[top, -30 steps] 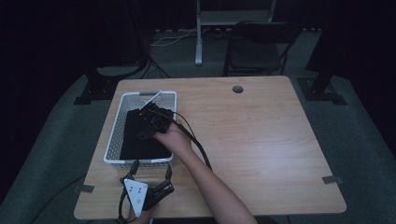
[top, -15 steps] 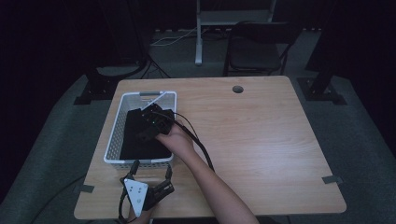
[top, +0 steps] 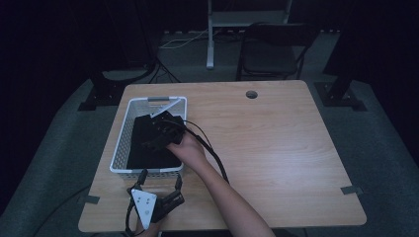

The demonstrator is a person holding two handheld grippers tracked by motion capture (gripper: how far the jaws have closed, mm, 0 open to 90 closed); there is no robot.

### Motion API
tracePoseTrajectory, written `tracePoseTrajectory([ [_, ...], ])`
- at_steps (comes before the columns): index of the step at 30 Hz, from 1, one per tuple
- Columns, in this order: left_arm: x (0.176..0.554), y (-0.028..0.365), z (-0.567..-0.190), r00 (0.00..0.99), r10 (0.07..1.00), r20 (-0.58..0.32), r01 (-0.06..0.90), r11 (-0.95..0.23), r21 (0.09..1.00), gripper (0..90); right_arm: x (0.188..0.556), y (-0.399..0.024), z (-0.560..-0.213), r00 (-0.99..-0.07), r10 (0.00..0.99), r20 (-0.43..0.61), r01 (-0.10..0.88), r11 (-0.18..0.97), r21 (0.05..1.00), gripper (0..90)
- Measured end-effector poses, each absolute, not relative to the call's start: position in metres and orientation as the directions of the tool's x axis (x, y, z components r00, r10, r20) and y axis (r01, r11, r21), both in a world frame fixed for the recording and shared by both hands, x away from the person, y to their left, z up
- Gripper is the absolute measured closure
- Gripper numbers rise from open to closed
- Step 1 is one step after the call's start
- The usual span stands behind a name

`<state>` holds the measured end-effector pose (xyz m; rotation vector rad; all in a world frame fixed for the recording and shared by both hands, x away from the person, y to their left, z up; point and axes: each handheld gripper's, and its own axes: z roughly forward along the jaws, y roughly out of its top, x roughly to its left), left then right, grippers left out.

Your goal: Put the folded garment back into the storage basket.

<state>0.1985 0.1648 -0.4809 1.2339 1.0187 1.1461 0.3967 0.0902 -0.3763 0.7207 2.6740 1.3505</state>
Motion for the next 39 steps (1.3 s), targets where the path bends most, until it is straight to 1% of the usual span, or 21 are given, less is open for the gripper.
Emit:
tracePoseTrajectory([
  [2,0.199,0.165,-0.481,0.158,0.987,0.029,-0.086,-0.016,0.996,1.3,0.394,0.089,-0.375,-0.895,0.426,0.134,0.357,0.505,0.786,0.5],
  [7,0.198,0.165,-0.481,0.158,0.987,0.029,-0.087,-0.015,0.996,1.3,0.388,0.086,-0.373,-0.910,0.395,0.125,0.323,0.487,0.811,0.5],
  [10,0.198,0.165,-0.481,0.158,0.987,0.028,-0.088,-0.015,0.996,1.3,0.388,0.082,-0.372,-0.907,0.402,0.123,0.320,0.468,0.824,0.5],
  [17,0.199,0.165,-0.481,0.158,0.987,0.029,-0.086,-0.016,0.996,1.3,0.387,0.076,-0.368,-0.908,0.397,0.137,0.327,0.465,0.822,0.5],
  [27,0.199,0.165,-0.481,0.158,0.987,0.029,-0.086,-0.015,0.996,1.3,0.380,0.069,-0.362,-0.904,0.412,0.111,0.314,0.464,0.828,0.5],
  [37,0.199,0.165,-0.481,0.158,0.987,0.030,-0.086,-0.016,0.996,1.3,0.375,0.053,-0.356,-0.895,0.435,0.100,0.316,0.458,0.831,0.6],
  [39,0.199,0.165,-0.481,0.158,0.987,0.029,-0.086,-0.016,0.996,1.3,0.374,0.047,-0.355,-0.894,0.434,0.110,0.324,0.456,0.829,0.6],
])
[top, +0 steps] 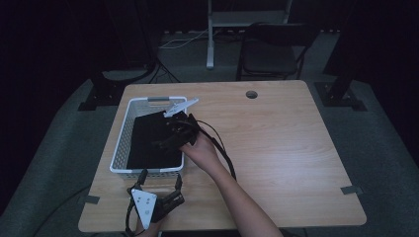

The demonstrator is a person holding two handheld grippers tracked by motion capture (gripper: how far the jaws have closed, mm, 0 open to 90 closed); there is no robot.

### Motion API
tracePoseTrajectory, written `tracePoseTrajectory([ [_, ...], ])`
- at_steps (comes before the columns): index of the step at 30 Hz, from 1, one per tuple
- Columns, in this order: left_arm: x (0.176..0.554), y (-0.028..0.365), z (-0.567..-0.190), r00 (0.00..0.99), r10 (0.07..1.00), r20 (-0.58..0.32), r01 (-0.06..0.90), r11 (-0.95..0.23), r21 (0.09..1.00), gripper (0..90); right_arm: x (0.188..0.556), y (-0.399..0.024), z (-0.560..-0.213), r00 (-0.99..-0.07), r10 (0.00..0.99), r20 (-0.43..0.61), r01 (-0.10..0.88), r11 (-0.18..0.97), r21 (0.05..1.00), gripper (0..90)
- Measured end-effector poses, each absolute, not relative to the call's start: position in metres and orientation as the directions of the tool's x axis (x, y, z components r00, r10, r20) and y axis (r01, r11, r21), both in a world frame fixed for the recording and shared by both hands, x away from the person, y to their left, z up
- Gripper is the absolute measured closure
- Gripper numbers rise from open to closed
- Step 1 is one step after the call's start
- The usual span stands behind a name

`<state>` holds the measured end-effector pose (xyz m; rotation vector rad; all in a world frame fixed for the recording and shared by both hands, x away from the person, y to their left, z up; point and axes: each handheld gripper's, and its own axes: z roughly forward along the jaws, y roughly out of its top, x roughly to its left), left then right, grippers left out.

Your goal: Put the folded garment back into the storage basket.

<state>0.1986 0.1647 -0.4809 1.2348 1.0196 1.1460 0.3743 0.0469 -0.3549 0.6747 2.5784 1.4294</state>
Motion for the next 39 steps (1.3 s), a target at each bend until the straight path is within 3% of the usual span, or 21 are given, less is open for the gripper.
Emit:
tracePoseTrajectory([
  [39,0.198,0.165,-0.481,0.157,0.987,0.028,-0.089,-0.014,0.996,1.3,0.349,-0.013,-0.348,-0.860,0.503,0.085,0.339,0.439,0.832,0.6],
])
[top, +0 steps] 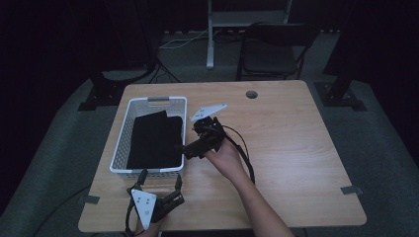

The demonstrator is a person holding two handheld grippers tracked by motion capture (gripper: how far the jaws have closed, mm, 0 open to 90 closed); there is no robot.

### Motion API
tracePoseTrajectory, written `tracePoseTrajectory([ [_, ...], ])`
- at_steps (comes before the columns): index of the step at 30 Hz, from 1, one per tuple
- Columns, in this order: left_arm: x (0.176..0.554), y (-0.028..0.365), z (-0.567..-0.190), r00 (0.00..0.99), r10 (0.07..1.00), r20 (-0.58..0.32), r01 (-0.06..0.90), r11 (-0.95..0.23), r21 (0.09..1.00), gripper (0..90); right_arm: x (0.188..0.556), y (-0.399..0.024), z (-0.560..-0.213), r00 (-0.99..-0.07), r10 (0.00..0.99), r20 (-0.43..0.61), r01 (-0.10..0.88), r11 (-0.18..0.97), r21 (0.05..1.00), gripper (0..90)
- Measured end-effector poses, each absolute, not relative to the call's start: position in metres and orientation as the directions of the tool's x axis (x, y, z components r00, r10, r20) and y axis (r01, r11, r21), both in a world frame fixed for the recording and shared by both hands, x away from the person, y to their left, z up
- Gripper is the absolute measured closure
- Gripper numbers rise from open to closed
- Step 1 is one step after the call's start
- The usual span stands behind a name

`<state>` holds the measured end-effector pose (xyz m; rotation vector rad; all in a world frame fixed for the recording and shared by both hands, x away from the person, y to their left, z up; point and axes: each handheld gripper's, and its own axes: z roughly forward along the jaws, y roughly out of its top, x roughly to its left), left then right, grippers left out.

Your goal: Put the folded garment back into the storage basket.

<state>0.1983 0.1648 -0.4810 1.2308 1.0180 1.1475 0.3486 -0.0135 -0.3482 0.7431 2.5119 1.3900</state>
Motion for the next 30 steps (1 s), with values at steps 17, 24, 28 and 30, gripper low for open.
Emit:
tracePoseTrajectory([
  [17,0.198,0.165,-0.481,0.157,0.987,0.029,-0.087,-0.015,0.996,1.3,0.332,-0.047,-0.345,-0.838,0.539,0.081,0.328,0.381,0.865,0.6],
  [24,0.198,0.165,-0.481,0.157,0.987,0.029,-0.088,-0.015,0.996,1.3,0.329,-0.061,-0.346,-0.822,0.565,0.069,0.329,0.374,0.867,0.6],
  [28,0.198,0.165,-0.481,0.157,0.987,0.028,-0.088,-0.015,0.996,1.3,0.325,-0.069,-0.347,-0.816,0.574,0.069,0.334,0.371,0.866,0.6],
  [30,0.198,0.165,-0.481,0.157,0.987,0.029,-0.088,-0.015,0.996,1.3,0.323,-0.074,-0.348,-0.816,0.575,0.067,0.334,0.373,0.866,0.6],
])
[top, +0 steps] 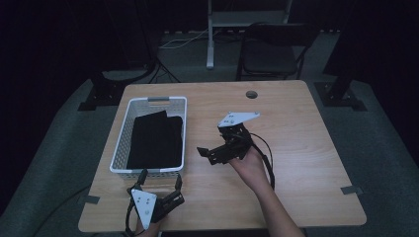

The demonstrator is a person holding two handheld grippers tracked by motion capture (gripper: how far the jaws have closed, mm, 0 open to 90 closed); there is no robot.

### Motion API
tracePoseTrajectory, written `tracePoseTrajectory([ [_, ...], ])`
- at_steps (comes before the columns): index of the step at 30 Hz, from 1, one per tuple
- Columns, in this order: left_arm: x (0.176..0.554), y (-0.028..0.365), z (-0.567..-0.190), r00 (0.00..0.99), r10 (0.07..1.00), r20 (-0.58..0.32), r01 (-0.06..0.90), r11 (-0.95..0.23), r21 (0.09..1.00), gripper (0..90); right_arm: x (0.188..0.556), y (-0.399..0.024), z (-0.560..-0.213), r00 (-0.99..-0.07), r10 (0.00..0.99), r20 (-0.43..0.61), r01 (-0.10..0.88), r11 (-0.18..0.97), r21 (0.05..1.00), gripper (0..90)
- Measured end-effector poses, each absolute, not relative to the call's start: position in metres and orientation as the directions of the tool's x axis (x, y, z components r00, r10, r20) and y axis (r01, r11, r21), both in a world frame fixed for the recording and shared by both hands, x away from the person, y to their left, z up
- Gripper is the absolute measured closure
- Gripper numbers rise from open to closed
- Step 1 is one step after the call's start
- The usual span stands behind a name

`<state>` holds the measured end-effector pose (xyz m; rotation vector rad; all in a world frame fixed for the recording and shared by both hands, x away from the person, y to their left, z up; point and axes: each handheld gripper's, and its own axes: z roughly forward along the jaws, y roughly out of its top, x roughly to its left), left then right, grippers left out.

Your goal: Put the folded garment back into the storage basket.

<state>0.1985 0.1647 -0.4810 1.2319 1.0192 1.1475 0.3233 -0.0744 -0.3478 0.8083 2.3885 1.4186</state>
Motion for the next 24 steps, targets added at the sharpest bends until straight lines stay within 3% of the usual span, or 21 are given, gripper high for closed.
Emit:
tracePoseTrajectory([
  [24,0.198,0.165,-0.481,0.156,0.987,0.029,-0.087,-0.015,0.996,1.3,0.303,-0.117,-0.353,-0.783,0.618,0.072,0.356,0.350,0.866,0.6],
])
